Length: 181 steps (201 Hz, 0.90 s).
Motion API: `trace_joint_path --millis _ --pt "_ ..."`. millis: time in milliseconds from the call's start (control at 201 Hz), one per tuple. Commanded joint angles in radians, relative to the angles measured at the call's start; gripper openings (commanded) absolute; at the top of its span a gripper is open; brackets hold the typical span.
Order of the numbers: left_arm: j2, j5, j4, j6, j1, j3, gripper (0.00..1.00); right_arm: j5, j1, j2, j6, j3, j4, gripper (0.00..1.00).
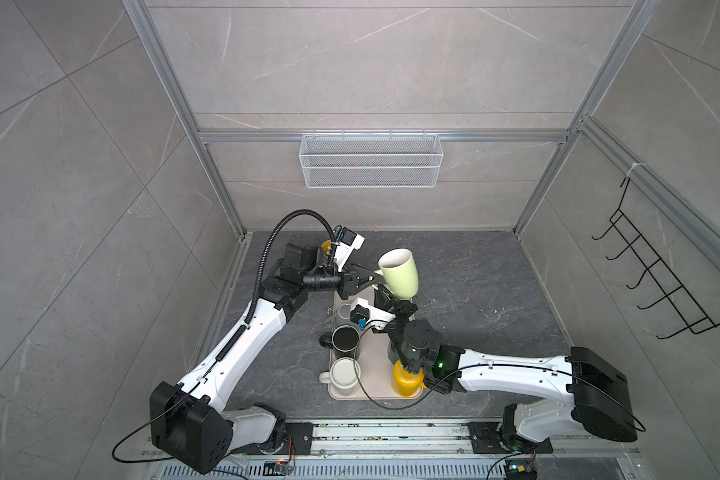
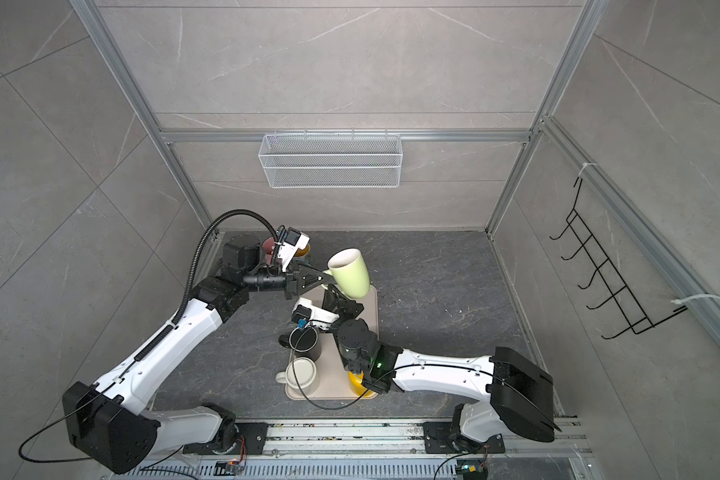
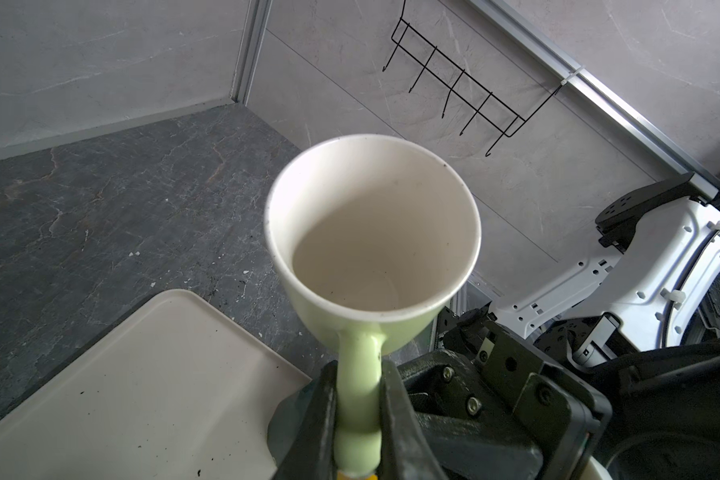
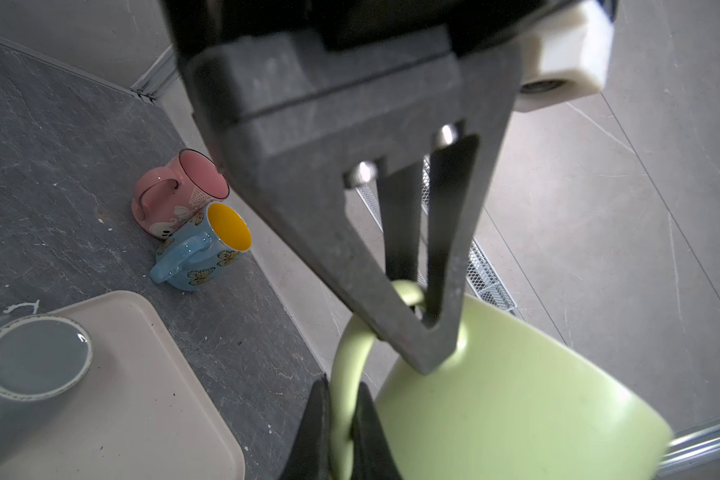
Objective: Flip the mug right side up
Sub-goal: 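Grasp the light green mug's handle with the left gripper beside the right gripper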
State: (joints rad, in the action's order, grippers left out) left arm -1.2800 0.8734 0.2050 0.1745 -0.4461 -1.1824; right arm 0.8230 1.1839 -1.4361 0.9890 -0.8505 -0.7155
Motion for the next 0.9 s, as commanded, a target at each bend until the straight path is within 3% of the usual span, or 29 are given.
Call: trace_joint_path --millis 0,55,349,618,896 --pt "0.047 0.012 -0.05 0.041 -0.006 0.019 0.0 -0.001 0.008 0.022 -0.006 -0.044 -0.071 0.0" --pt "0.059 -0.011 -0.07 0.052 -0.007 0.03 0.0 0.003 0.007 0.026 -0.017 -0.042 -0.069 0.0" --pt "0.114 -0.094 -0.126 0.066 -0.006 0.059 0.0 -0.009 0.007 0.076 -0.131 -0.026 0.016 0.38" --pt "0.134 -0.223 -0.171 0.084 -0.006 0.061 0.0 -0.009 0.008 0.131 -0.23 0.01 0.068 0.52" --pt "0.136 -0.378 -0.28 0.107 -0.005 0.068 0.0 -0.041 -0.002 0.201 -0.434 0.042 0.191 0.61"
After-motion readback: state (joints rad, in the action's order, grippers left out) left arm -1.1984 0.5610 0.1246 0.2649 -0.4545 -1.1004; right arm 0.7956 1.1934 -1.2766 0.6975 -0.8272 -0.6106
